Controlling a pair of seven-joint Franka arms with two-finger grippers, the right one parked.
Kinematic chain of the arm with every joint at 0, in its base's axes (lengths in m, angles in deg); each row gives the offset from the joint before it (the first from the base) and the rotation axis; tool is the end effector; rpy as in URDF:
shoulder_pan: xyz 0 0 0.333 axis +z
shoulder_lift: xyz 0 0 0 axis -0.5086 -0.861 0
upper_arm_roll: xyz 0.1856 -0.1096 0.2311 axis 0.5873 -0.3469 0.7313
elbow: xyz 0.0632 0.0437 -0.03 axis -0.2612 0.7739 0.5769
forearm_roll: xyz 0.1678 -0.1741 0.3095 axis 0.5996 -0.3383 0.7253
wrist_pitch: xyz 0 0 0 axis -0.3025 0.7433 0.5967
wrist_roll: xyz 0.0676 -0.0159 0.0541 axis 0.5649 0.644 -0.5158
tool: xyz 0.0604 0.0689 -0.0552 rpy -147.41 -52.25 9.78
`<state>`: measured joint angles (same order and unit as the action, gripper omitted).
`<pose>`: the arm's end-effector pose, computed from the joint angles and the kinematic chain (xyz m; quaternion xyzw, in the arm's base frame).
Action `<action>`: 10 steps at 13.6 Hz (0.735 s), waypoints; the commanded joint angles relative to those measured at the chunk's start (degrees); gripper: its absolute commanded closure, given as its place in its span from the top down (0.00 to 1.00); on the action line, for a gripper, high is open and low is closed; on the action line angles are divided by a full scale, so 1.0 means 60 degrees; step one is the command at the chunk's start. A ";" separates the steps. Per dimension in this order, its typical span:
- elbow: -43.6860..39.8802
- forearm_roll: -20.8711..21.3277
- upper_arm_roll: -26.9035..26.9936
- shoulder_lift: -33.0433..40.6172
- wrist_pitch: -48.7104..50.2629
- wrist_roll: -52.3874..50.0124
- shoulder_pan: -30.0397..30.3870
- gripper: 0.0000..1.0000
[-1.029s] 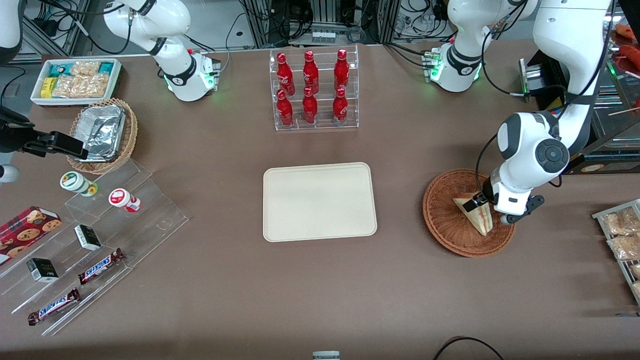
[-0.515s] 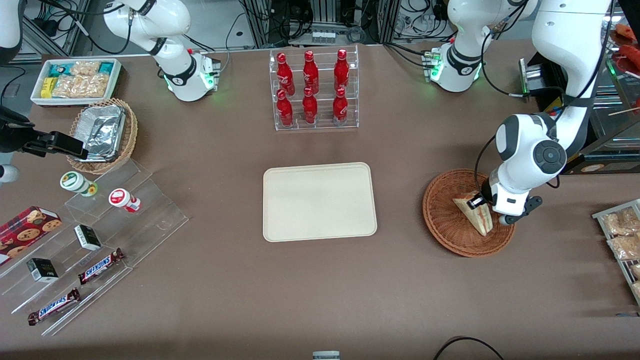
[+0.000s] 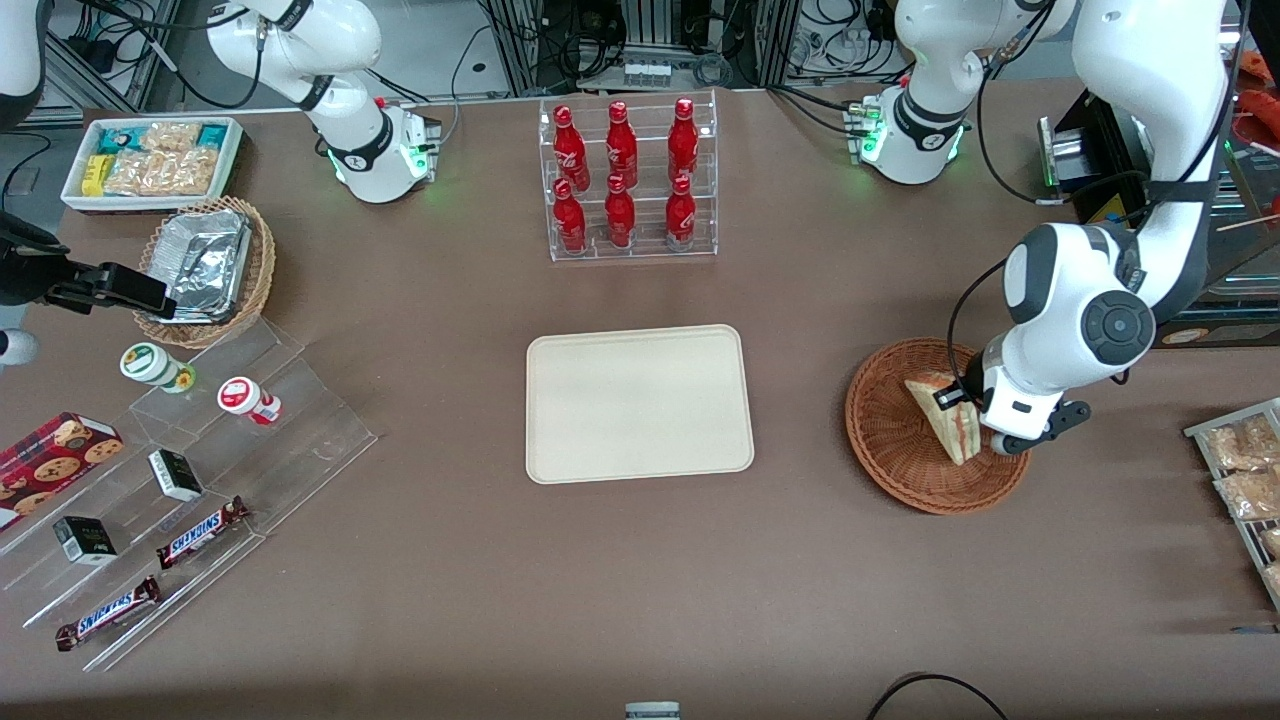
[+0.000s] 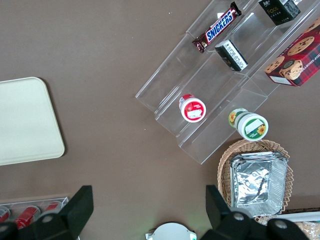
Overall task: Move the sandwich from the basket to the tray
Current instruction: 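Close the left gripper on the sandwich and lift it, then carry the held sandwich over the cream tray with the left gripper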
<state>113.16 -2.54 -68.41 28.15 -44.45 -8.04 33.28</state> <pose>0.5761 -0.0767 0.3230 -0.9795 -0.1850 0.0797 0.0065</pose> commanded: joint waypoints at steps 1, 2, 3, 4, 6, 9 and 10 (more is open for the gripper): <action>-0.0484 0.0103 0.0017 -0.0218 0.0538 0.0236 -0.0844 0.00; -0.0498 0.0103 0.0003 -0.0262 0.0538 0.0236 -0.0993 0.00; -0.0498 0.0088 0.0002 -0.0277 0.0538 0.0280 -0.1212 0.00; -0.0542 0.0088 0.0002 -0.0307 0.0538 0.0280 -0.1620 0.00; -0.0819 0.0059 0.0002 -0.0583 0.0538 0.0178 -0.2178 0.00; -0.1374 -0.0073 -0.0012 -0.1022 0.0450 0.0090 -0.2838 0.00; -0.1667 -0.0117 -0.0027 -0.1199 0.0465 -0.0099 -0.3188 0.00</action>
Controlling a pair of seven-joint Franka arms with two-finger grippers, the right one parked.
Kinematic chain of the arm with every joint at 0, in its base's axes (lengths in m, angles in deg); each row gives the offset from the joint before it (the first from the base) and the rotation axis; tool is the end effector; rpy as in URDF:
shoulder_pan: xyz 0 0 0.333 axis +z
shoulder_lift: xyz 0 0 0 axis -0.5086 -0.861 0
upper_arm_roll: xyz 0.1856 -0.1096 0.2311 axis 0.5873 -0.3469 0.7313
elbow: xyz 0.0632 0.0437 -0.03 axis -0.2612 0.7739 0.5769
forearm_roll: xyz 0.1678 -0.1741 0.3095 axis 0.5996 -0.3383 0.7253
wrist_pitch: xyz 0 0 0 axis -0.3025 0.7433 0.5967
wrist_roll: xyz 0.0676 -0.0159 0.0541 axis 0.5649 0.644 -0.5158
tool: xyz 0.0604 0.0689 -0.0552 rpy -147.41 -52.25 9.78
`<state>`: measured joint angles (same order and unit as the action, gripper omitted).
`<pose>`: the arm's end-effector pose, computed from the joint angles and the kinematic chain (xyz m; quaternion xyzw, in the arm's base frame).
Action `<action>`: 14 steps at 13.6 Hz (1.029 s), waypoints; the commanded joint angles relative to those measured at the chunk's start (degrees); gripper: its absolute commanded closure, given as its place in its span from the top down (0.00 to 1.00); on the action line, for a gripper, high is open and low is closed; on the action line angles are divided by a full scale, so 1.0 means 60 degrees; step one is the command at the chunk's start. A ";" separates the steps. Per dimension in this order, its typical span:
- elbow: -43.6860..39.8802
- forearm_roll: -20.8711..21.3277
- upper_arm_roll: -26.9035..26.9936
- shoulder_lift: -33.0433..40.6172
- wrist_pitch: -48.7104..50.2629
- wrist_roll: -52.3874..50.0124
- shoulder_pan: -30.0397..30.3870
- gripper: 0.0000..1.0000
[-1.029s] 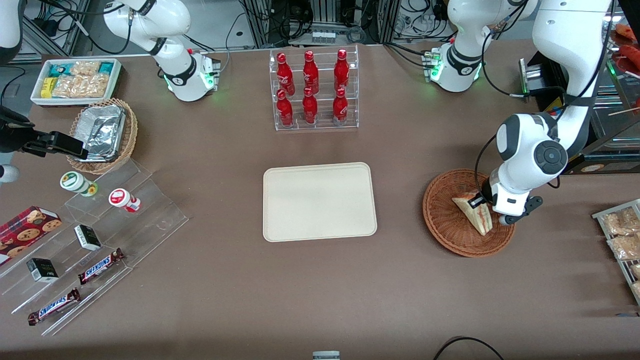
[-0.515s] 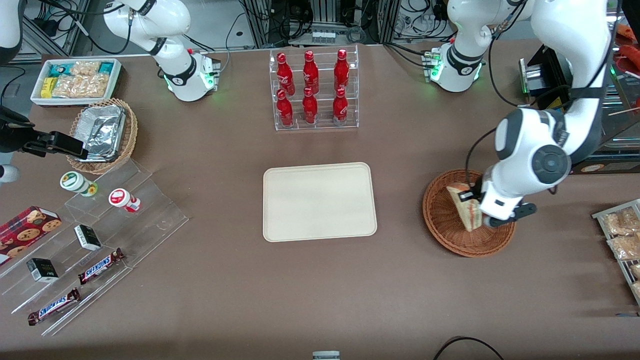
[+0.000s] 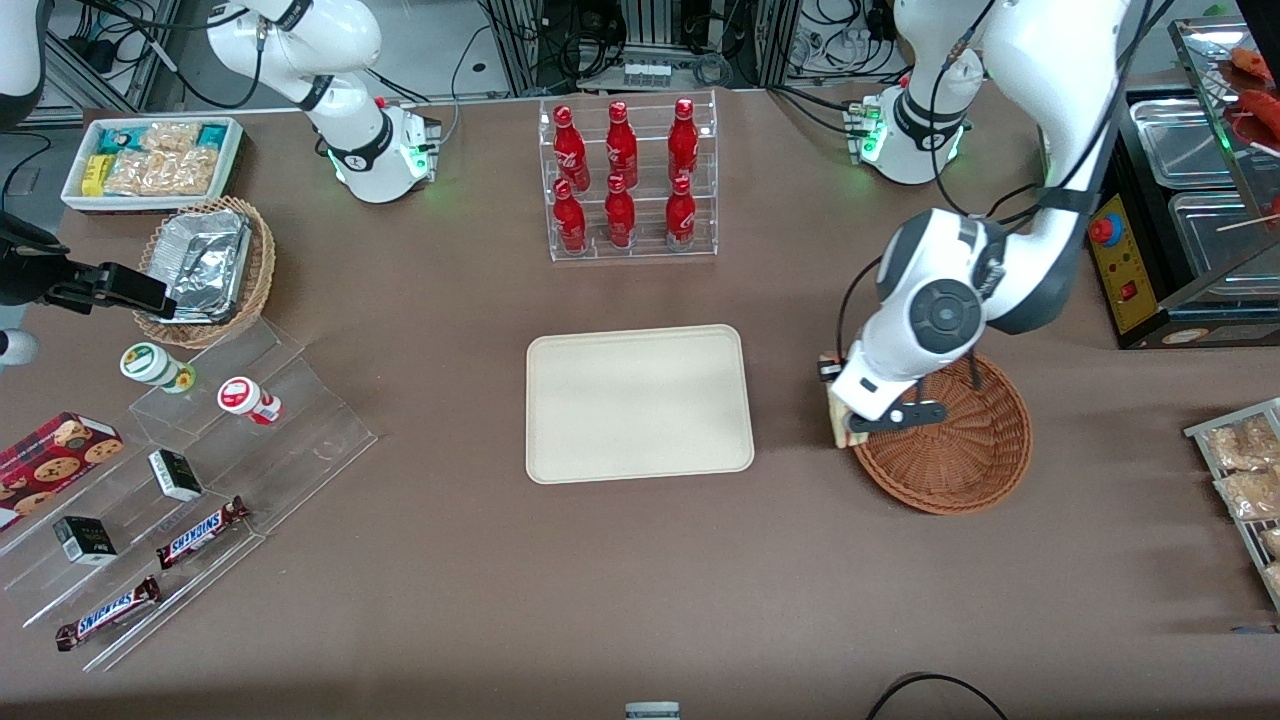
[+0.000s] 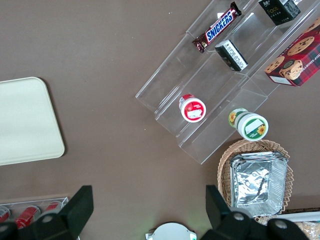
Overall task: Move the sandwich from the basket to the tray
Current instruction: 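Carry the held sandwich over the cream tray with the left gripper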
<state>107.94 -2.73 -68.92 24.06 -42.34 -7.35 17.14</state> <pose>0.5501 -0.2455 0.3176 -0.9952 -0.0375 0.0890 0.0127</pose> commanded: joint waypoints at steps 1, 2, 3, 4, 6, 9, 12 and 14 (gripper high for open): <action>-0.1047 -0.0115 0.0058 -0.0693 0.0100 -0.0607 -0.0821 0.00; -0.1398 -0.0115 0.0058 -0.0985 0.0115 -0.1060 -0.1085 0.00; -0.1720 -0.0115 0.0058 -0.1219 0.0100 -0.1413 -0.1407 0.00; -0.2057 -0.0115 0.0058 -0.1454 0.0100 -0.1750 -0.1685 0.00; -0.2673 -0.0115 0.0058 -0.1981 0.0085 -0.2395 -0.2213 0.00; -0.3114 -0.0130 0.0058 -0.2495 -0.0264 -0.3128 -0.2829 0.00; -0.3291 -0.0101 0.0058 -0.3008 -0.1025 -0.3627 -0.3357 0.00; -0.3306 -0.0101 0.0058 -0.3242 -0.1567 -0.4051 -0.3562 0.00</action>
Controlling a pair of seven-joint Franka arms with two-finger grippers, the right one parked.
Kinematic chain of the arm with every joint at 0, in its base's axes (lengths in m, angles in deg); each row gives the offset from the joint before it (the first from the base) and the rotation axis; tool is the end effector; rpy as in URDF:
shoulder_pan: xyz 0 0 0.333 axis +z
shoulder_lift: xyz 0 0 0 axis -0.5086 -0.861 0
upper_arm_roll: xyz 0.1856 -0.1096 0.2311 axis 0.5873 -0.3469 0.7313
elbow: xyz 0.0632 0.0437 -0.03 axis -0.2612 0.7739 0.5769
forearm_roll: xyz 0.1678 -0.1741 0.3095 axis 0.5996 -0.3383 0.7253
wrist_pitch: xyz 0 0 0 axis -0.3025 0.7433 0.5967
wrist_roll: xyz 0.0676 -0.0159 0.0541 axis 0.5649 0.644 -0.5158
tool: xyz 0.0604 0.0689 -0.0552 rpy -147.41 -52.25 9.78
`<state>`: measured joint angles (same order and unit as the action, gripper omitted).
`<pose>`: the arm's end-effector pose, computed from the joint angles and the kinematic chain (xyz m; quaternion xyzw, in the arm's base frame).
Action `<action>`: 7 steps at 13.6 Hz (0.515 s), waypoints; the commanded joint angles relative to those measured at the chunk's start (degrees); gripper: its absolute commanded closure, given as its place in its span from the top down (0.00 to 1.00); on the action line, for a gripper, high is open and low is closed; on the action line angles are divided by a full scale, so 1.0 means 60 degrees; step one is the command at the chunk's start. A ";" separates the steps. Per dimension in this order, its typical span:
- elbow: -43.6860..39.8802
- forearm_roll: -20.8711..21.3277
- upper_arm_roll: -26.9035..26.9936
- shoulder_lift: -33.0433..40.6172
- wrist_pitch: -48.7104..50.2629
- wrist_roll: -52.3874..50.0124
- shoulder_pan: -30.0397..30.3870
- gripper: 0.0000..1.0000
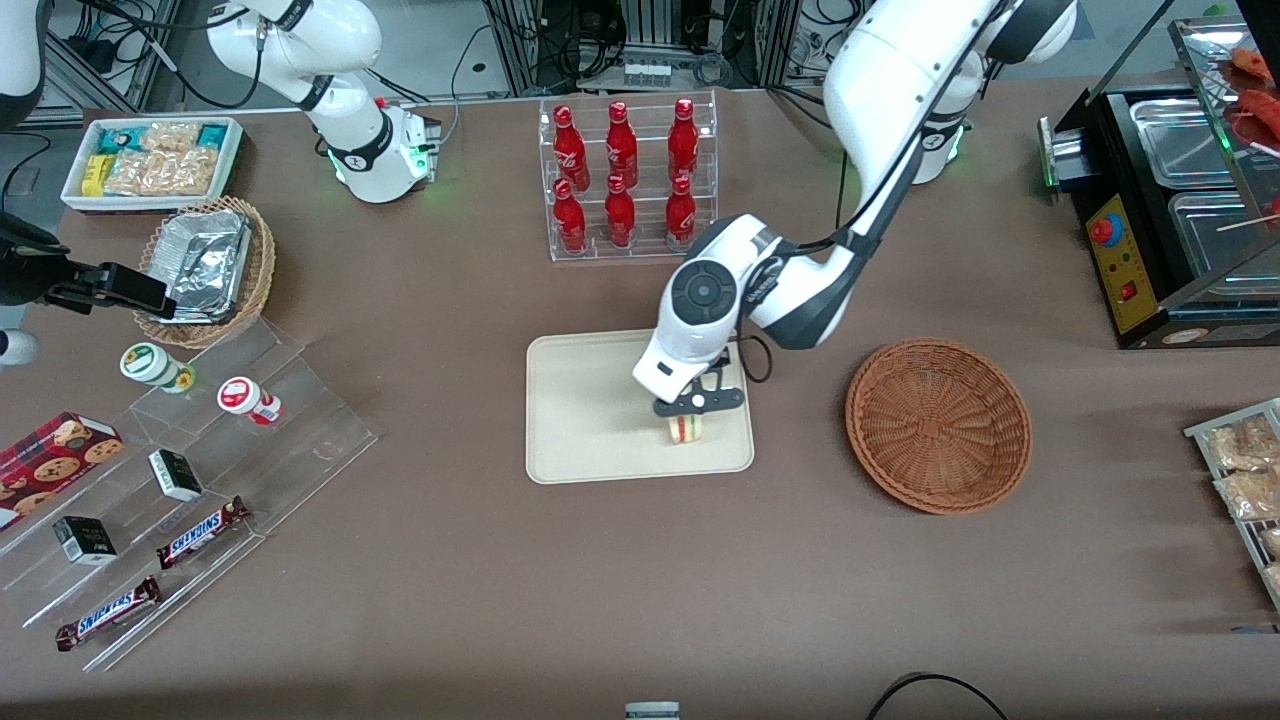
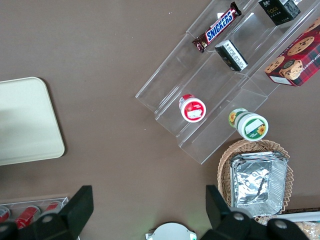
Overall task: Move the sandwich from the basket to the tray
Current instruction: 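Carry the held sandwich over the cream tray with the left gripper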
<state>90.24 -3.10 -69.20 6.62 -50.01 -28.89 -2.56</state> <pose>0.5067 -0.4730 0.2666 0.9958 0.0686 -0.0523 0.0299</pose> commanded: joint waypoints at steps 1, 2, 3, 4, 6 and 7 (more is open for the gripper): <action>-0.0355 -0.0024 0.0105 -0.0439 -0.0510 -0.0594 -0.0425 0.00; -0.0456 -0.0038 0.0105 -0.0527 -0.0628 -0.0697 -0.0470 0.00; -0.0689 -0.0038 0.0105 -0.0658 -0.0629 -0.0800 -0.0485 0.00; -0.0865 -0.0038 0.0105 -0.0761 -0.0600 -0.0830 -0.0529 0.00; -0.0882 -0.0038 0.0105 -0.0835 -0.0615 -0.0845 -0.0661 0.00; -0.0896 -0.0038 0.0105 -0.0894 -0.0600 -0.0888 -0.0661 0.00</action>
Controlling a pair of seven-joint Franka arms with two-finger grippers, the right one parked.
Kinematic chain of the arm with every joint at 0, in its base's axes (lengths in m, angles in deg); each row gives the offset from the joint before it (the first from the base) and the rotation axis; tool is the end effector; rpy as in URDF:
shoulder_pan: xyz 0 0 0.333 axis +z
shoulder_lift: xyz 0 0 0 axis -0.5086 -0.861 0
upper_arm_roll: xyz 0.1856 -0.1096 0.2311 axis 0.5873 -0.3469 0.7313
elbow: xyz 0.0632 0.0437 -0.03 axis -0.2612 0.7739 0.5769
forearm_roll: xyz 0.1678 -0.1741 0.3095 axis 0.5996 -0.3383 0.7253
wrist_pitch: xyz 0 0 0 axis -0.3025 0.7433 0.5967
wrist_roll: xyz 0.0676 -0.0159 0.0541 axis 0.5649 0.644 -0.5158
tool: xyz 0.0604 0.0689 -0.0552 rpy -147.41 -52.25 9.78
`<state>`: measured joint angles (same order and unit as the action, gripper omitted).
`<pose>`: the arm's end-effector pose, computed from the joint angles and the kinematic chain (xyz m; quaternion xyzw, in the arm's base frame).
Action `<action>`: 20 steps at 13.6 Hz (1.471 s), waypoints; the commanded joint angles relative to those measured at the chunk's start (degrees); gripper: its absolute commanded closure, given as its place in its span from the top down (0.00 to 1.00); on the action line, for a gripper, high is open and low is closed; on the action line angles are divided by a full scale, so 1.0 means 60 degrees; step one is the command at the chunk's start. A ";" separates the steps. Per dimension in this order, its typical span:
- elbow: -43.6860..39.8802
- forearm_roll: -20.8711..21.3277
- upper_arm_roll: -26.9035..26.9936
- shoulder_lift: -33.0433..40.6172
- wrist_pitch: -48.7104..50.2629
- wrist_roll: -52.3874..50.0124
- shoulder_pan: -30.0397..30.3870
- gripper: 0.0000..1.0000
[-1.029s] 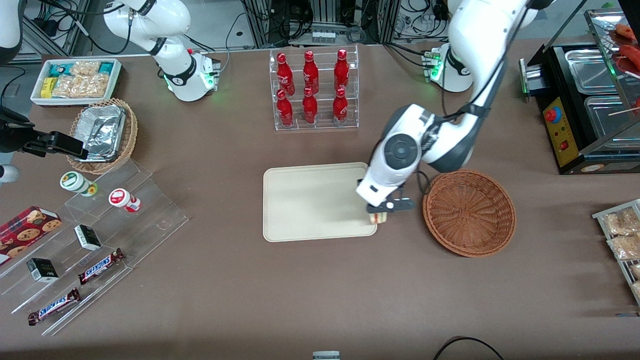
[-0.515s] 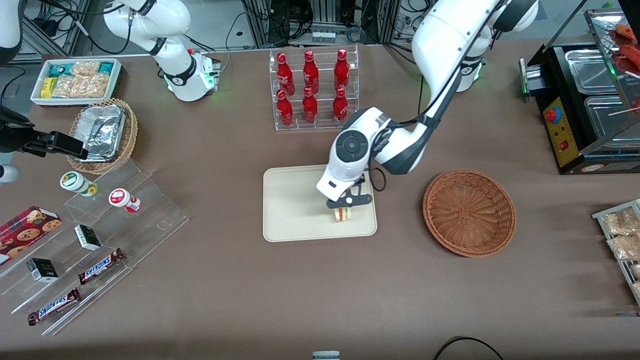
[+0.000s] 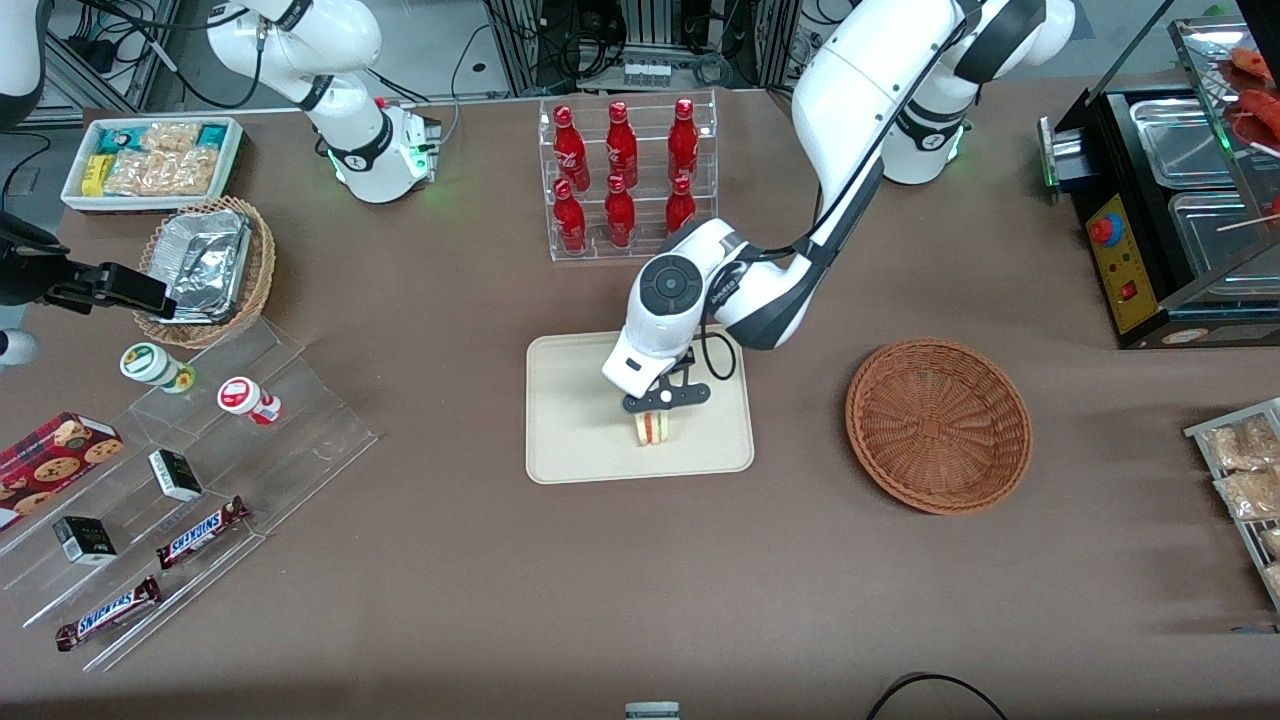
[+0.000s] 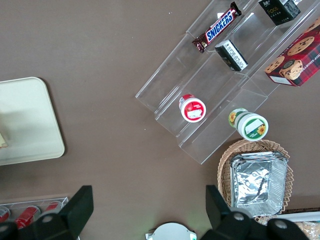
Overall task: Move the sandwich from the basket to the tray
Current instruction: 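Lower the sandwich onto the tray and open the left gripper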
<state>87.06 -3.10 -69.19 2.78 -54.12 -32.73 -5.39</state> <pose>0.4976 -0.5079 0.2510 0.9944 0.0833 -0.0382 0.0534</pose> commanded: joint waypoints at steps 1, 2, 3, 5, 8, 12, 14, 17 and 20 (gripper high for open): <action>-0.0381 -0.0038 0.0105 -0.0283 0.0085 -0.0278 -0.0188 0.00; -0.0439 -0.0038 0.0105 -0.0341 0.0085 -0.0394 -0.0202 0.00; -0.0556 -0.0024 0.0105 -0.0458 0.0114 -0.0511 -0.0203 0.00; -0.0674 -0.0024 0.0105 -0.0518 0.0143 -0.0644 -0.0246 0.00; -0.0674 -0.0024 0.0105 -0.0532 0.0143 -0.0688 -0.0247 0.99; -0.0965 0.0049 0.0119 -0.0357 0.0741 -0.0908 -0.0247 1.00; -0.1696 -0.0023 0.0119 -0.0327 0.1735 -0.0850 -0.0188 1.00; -0.2183 0.0049 0.0119 0.0022 0.2763 -0.0806 -0.0173 1.00; -0.2154 0.0123 0.0236 0.0740 0.3393 0.0143 -0.0100 1.00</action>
<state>73.43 -2.79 -68.73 3.82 -36.69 -35.03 -5.82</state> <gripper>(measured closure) 0.000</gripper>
